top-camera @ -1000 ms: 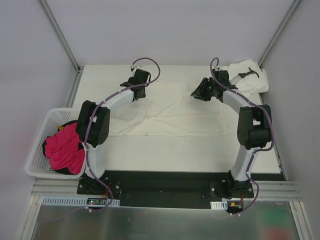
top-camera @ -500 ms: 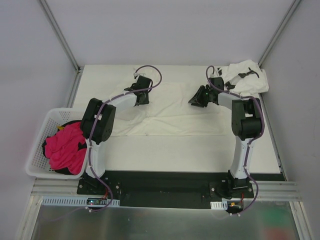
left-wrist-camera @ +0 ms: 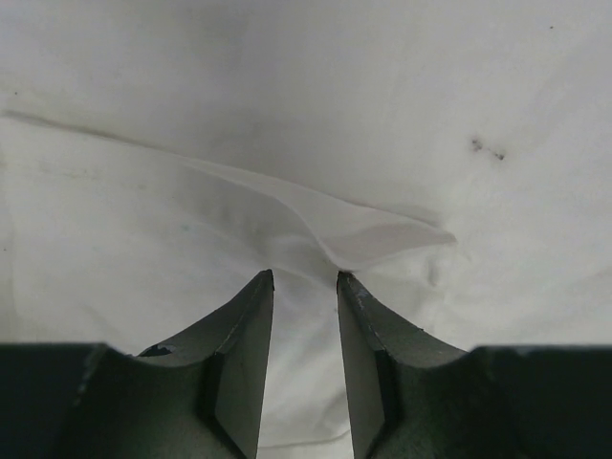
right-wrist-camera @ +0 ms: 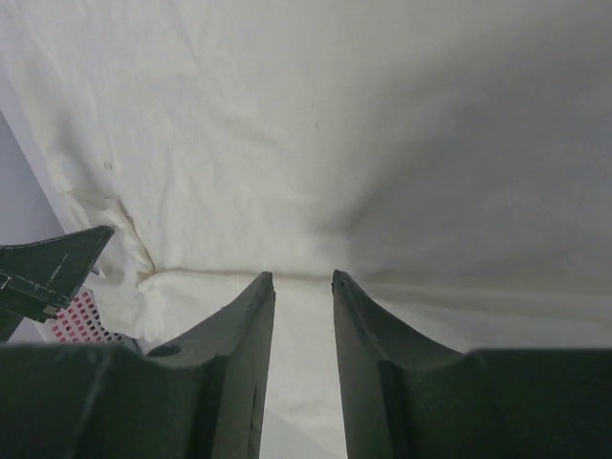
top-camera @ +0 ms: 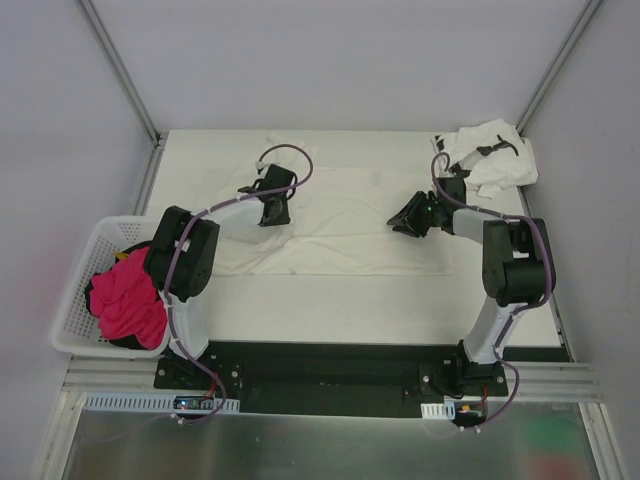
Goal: Fold and stack the t-shirts
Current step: Fold the flattened tshirt in 1/3 of the way
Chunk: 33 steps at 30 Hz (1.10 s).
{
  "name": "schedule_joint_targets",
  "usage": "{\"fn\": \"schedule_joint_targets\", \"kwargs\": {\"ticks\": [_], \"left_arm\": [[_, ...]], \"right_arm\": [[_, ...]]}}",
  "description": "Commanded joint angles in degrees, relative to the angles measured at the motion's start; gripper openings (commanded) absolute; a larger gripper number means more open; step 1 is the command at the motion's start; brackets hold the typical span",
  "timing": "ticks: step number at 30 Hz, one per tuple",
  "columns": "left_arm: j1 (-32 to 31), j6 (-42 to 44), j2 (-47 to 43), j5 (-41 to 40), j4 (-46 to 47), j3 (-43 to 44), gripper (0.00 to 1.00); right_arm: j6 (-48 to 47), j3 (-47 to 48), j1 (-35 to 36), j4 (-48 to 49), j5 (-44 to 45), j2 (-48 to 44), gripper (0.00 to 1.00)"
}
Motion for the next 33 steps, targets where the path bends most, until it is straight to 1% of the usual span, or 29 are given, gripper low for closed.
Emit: {"fn": "schedule_joint_targets", "kwargs": {"ticks": [1,7,9,10,12,13,14,15,16,17,18,19,20,21,24,27,33], "left_arm": [[-0.2,-2.4,-4.7,2.5,-5.1,-1.2,0.32],[-0.2,-0.5,-6.7,-0.1,-5.6,-3.1,0.32],[-0.2,0.6,-6.6,-0.9,-5.6,-2.0,0.33],[-0.1,2.0,-5.9,-0.9,-5.6,0.1,0.33],[0.0,3.4,-5.0,-1.6,-5.6,3.0,0.33],[0.0,4.7,-3.9,-2.0,-5.3,6.0,0.34],[0.0,6.0,-3.1,-1.7,-4.8,7.6,0.34],[0.0,7.1,-1.9,-1.5,-4.7,9.7,0.34],[0.1,8.5,0.2,-1.6,-4.7,13.2,0.34],[0.2,9.4,1.3,-0.9,-4.3,14.8,0.35],[0.3,10.1,2.5,-0.6,-4.3,16.6,0.34],[0.4,10.7,4.5,0.2,-4.2,19.2,0.35],[0.9,11.0,5.4,1.4,-3.9,20.2,0.35],[1.1,11.0,6.4,2.3,-4.0,21.5,0.35],[1.8,10.3,9.3,4.0,-3.8,23.7,0.35],[2.1,10.1,10.4,4.3,-2.6,22.7,0.35],[2.6,9.2,11.4,4.9,-1.2,21.0,0.35]], "right_arm": [[2.2,-4.0,-0.2,0.9,-0.9,-6.6,0.34],[2.4,-5.6,-0.1,0.6,-1.4,-8.8,0.35],[2.4,-3.8,-0.2,1.4,-1.4,-8.3,0.35],[2.3,-2.5,0.0,1.7,-1.7,-7.7,0.36],[1.7,3.2,0.0,1.3,-2.1,-6.0,0.36],[1.3,5.0,0.0,0.9,-1.9,-3.3,0.37],[0.9,10.1,0.0,0.3,-2.4,-1.8,0.38],[0.5,12.4,0.1,-0.7,-2.8,0.1,0.40],[0.0,14.9,0.3,-1.3,-2.9,3.3,0.41],[-0.6,17.3,0.4,-2.2,-2.9,5.4,0.41],[-0.6,22.0,0.4,-2.9,-3.1,7.1,0.42],[-0.7,24.1,0.3,-3.1,-3.1,10.9,0.42],[-1.3,26.5,0.4,-3.5,-3.1,12.8,0.43],[-1.6,31.6,0.4,-5.7,-3.3,14.5,0.43],[-1.3,37.4,0.4,-8.2,-3.8,20.6,0.43],[-0.7,37.6,0.4,-7.6,-3.1,22.4,0.43],[-0.6,31.4,-0.1,-5.1,-2.1,20.3,0.42]]}}
